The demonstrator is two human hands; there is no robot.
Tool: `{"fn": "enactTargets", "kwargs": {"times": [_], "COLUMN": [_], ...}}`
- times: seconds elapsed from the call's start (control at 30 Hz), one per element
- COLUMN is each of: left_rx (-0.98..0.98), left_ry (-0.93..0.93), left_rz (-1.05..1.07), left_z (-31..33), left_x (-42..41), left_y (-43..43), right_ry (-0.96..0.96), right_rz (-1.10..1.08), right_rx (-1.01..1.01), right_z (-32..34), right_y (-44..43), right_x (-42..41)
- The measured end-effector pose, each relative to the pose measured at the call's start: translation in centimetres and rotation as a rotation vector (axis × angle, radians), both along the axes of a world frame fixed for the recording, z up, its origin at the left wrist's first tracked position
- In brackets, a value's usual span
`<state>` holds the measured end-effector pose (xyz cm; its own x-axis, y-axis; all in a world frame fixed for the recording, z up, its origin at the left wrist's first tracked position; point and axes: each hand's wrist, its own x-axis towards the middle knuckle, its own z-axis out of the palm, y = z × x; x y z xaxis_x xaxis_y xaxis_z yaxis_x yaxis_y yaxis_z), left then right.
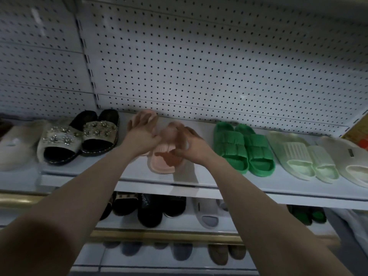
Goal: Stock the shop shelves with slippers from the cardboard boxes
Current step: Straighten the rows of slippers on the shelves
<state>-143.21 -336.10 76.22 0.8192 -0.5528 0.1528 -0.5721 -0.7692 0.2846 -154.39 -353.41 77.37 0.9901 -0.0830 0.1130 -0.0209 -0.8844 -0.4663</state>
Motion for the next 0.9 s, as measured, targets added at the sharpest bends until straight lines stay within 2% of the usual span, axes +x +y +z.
{"fn": "enactTargets", "kwargs": {"times": [0.1,0.2,0.37,0.6,0.77,0.9], "left_rx": [0.044,0.086,0.185,0.161,0.148,0.127], "left_ry": [-0.028,0.05,0.08,0.057,0.081,0.006], "left_rz": [0.012,0.019,-0.026,0.008,-0.055,-0.079], "left_z": [-0.1,-0.2,-0.4,-0.7,-0.9,-1.1], "left_x": [1.4,2.7,4.0,4.6,3.9,2.8], "left_y": [0.8,1.3,1.1,1.0,1.0,1.2], "right_ry": [0.069,0.094,0.097,0.104,0.12,0.126], "right_rz": [-0.023,-0.059,-0.098,-0.127,-0.137,-0.153], "right_rx": [-0.008,-0.021,-0.021,-0.112,-0.142,-0.137], "right_z": [-0.3,-0.1,-0.4,-1.1,-1.7,-1.9], "right_y": [1.0,1.5,1.9,1.8,1.6,1.3], "right_x": [1.1,1.4,1.7,1.3,1.8,2.1]}}
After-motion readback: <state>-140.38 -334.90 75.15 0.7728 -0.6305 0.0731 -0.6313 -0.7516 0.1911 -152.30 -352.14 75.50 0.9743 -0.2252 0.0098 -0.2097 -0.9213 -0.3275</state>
